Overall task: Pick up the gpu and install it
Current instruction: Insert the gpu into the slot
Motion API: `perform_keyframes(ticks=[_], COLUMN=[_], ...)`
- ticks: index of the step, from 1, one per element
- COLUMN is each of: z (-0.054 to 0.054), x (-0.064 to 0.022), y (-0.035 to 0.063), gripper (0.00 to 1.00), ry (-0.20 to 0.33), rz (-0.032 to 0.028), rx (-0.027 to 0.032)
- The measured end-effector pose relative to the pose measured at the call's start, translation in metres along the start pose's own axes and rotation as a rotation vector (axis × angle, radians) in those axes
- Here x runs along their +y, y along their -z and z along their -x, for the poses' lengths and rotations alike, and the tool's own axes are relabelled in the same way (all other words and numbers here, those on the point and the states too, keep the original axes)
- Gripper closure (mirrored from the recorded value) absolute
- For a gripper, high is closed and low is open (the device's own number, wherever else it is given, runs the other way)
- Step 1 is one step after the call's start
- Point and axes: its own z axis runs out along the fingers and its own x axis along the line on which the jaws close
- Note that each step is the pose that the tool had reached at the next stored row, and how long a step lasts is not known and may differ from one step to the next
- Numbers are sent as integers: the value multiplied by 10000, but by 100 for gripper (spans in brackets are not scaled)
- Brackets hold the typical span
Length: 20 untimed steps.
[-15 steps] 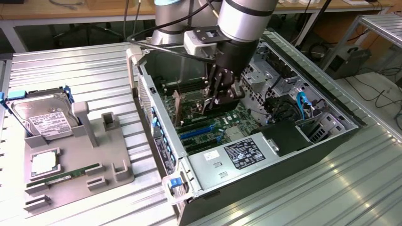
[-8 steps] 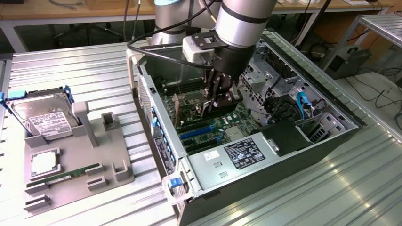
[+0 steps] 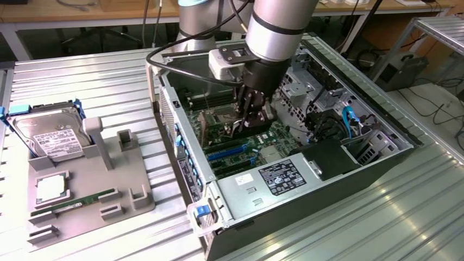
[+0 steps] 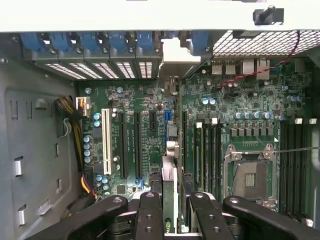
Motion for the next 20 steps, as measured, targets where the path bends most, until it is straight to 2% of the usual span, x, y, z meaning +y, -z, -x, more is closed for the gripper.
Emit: perform_keyframes(ticks=[12, 20], z=[-9, -11], x=[87, 93], y=[-233, -272], gripper=[74, 74], ry=[12, 17], rz=[-9, -8], rx=[-4, -5])
